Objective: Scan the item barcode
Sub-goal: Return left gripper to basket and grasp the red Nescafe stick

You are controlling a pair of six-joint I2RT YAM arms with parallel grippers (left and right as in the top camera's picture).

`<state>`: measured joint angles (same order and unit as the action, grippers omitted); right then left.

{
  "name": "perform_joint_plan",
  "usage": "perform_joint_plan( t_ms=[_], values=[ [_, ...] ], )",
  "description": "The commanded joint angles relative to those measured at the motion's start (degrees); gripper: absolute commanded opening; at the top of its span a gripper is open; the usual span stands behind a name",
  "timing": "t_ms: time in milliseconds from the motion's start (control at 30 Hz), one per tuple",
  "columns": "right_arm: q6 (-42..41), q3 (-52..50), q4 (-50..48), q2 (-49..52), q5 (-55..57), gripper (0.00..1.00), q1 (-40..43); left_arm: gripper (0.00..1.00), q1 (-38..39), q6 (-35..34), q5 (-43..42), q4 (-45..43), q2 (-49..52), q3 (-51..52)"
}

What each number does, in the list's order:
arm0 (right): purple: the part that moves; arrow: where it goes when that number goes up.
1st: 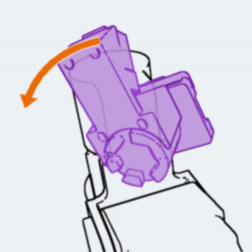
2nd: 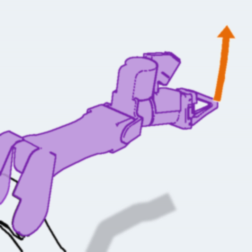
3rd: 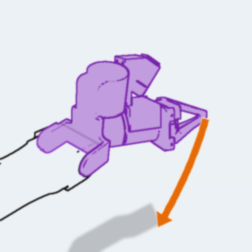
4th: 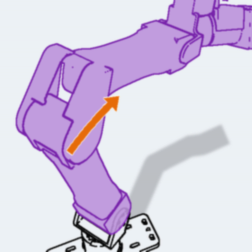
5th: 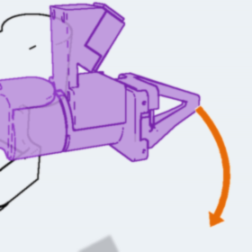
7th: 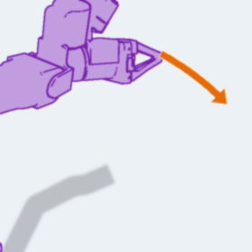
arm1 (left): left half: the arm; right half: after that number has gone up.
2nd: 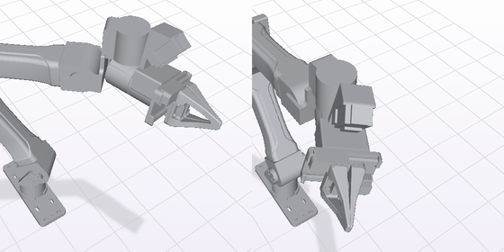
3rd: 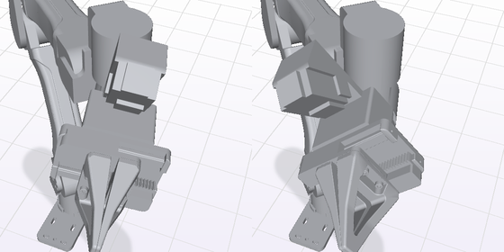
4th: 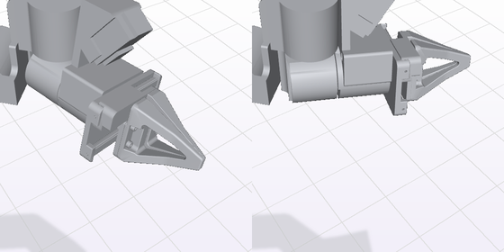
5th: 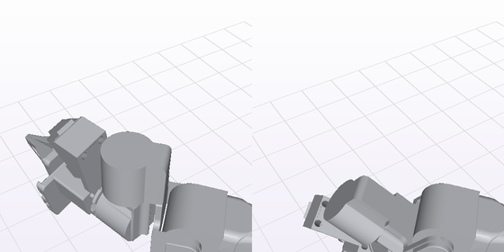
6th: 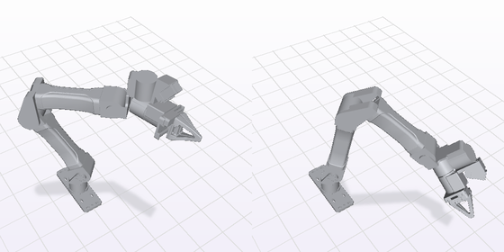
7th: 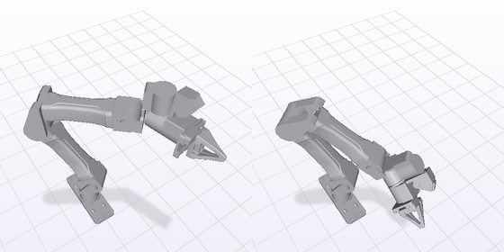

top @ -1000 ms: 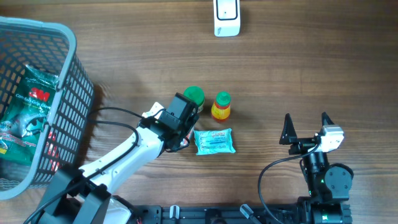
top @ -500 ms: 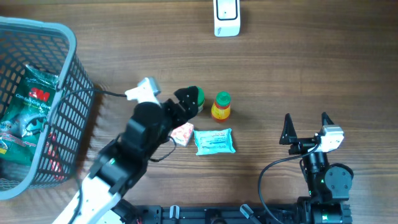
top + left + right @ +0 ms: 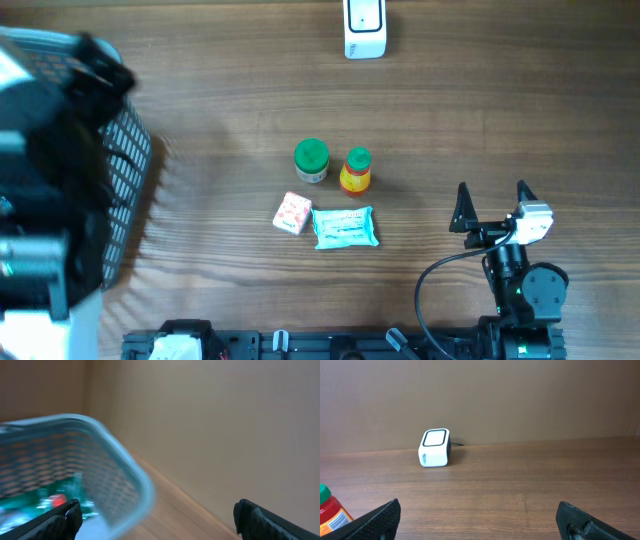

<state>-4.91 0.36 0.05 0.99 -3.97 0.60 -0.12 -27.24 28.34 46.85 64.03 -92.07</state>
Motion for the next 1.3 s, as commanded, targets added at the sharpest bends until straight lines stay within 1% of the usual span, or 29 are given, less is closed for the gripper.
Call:
perform_joint_plan(
  t_ms=[0,33,67,167,233,267,300,400,533,600,667,700,733,867,967,1200,1233,1267],
  values=[
    [0.31,-0.07,-0.09,-0.42,0.52,1.0,0.13,1.0,-12.5,-1.95,-1.22,3.89,6.62,-1.14],
    [0.31,-0.07,-0.11,-0.42,0.55,1.0,0.13,1.0,-16.94,-3.85,-2.93,5.9,9.33,-1.14],
    [0.31,-0.07,-0.09,-0.42,0.52,1.0,0.13,1.0,-19.21,-4.76,-4.02,6.86,10.86,-1.14],
    [0.28,-0.07,-0.09,-0.42,0.52,1.0,0.13,1.0,-27.58,-5.18,-8.74,11.61,18.01,-1.14],
    [0.28,-0.07,-0.09,-0.42,0.52,1.0,0.13,1.0,-30.93,-5.16,-13.92,13.9,20.81,-1.14],
    [0.28,-0.07,-0.09,-0.42,0.52,1.0,0.13,1.0,-33.7,-5.16,-18.38,15.67,23.17,-1.11],
    [0.28,-0.07,-0.11,-0.42,0.55,1.0,0.13,1.0,-35.67,-5.14,-19.56,17.66,25.03,-1.07],
    [0.31,-0.07,-0.09,-0.42,0.52,1.0,0.13,1.0,-38.56,-4.48,-19.3,23.52,29.59,-0.57],
    [0.28,-0.07,-0.09,-0.42,0.52,1.0,0.13,1.0,-39.93,-4.48,-19.3,24.11,34.21,3.21],
    [0.28,-0.07,-0.09,-0.42,0.55,1.0,0.13,1.0,-39.91,-2.51,-18.27,23.47,36.24,5.49],
    [0.28,-0.07,-0.11,-0.42,0.52,1.0,0.13,1.0,-39.93,-1.68,-14.43,22.58,37.18,7.98],
    [0.28,-0.07,-0.11,-0.42,0.52,1.0,0.13,1.0,-39.93,-1.66,-11.76,21.16,37.35,10.16],
    [0.28,-0.07,-0.09,-0.42,0.55,1.0,0.13,1.0,-39.93,-1.64,-10.88,18.88,37.35,12.98],
    [0.31,-0.07,-0.11,-0.42,0.52,1.0,0.13,1.0,-39.91,-1.66,-10.93,10.49,37.35,22.51],
    [0.31,-0.07,-0.11,-0.42,0.52,1.0,0.13,1.0,-39.91,-1.66,-10.93,5.38,37.35,27.58],
    [0.28,-0.07,-0.09,-0.28,0.52,1.0,0.13,1.0,-39.93,-2.19,-13.35,3.17,37.35,30.38],
    [0.31,-0.07,-0.09,-0.28,0.52,1.0,0.13,1.0,-39.93,-2.16,-14.73,2.08,37.35,31.36],
    [0.28,-0.07,-0.09,-0.28,0.52,1.0,0.13,0.97,-39.93,-2.19,-17.25,0.22,37.35,33.07]
  ],
)
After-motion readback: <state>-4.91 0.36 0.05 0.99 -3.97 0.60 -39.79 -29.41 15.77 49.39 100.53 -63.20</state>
